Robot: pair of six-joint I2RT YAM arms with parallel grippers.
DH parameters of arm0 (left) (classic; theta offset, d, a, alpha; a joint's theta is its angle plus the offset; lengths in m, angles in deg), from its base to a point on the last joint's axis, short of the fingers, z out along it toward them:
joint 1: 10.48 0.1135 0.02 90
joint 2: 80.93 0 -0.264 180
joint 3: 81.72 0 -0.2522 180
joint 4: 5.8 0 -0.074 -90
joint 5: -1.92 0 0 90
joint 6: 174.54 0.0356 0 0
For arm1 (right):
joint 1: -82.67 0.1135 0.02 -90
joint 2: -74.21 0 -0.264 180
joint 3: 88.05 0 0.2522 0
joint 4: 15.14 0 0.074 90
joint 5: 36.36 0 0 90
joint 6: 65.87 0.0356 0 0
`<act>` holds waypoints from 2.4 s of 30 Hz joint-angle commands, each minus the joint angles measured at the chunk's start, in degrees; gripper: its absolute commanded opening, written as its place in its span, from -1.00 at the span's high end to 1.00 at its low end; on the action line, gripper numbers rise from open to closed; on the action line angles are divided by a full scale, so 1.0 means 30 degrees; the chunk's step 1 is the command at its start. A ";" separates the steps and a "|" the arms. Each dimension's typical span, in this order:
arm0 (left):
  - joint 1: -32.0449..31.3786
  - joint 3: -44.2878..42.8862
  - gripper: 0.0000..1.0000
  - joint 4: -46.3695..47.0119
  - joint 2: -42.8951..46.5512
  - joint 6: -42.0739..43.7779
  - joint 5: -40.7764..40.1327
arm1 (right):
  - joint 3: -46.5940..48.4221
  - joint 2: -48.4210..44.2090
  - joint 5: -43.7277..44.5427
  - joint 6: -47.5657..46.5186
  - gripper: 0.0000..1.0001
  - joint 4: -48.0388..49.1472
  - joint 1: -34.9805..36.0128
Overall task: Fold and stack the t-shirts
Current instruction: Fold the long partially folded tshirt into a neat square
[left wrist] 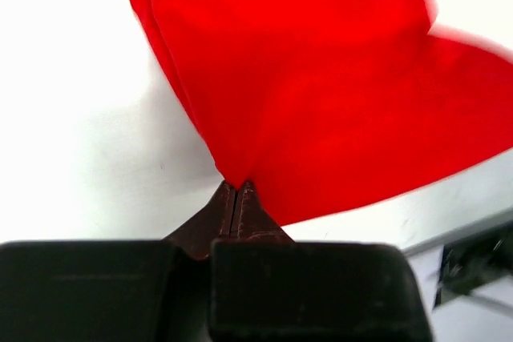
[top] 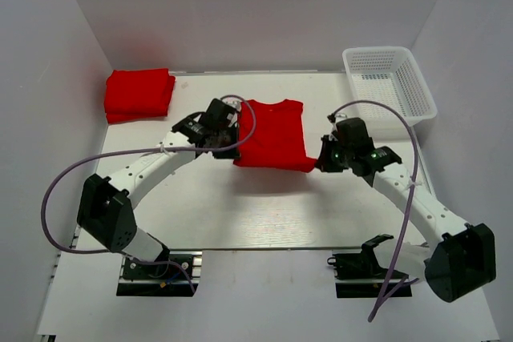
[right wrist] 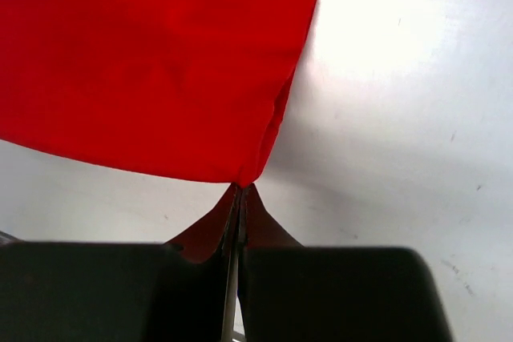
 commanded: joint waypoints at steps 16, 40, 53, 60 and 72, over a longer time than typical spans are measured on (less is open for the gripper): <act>0.3243 -1.4158 1.00 -0.2927 -0.9510 -0.0046 -0.2843 | 1.3437 1.1086 0.3625 -0.1785 1.00 0.1316 -0.1267; 0.5589 -1.7939 0.97 0.2374 -1.5314 0.3760 0.0788 | 2.1642 2.0316 0.1251 -0.1902 1.00 0.0935 -0.2998; 0.5765 -1.8350 -1.00 0.4134 -1.6197 0.4319 0.1698 | 2.2698 2.1959 -0.0184 -0.1783 -0.46 0.2573 -0.3497; 0.5765 -1.7387 -1.00 0.2586 -1.4088 0.5429 0.0879 | 2.1618 1.9299 -0.0536 -0.2282 -0.81 0.1990 -0.3438; 0.5765 -1.4368 -1.00 0.0879 -1.3148 0.8333 0.2749 | 1.2071 1.1857 -0.0390 -0.2636 -0.81 0.2165 -0.3320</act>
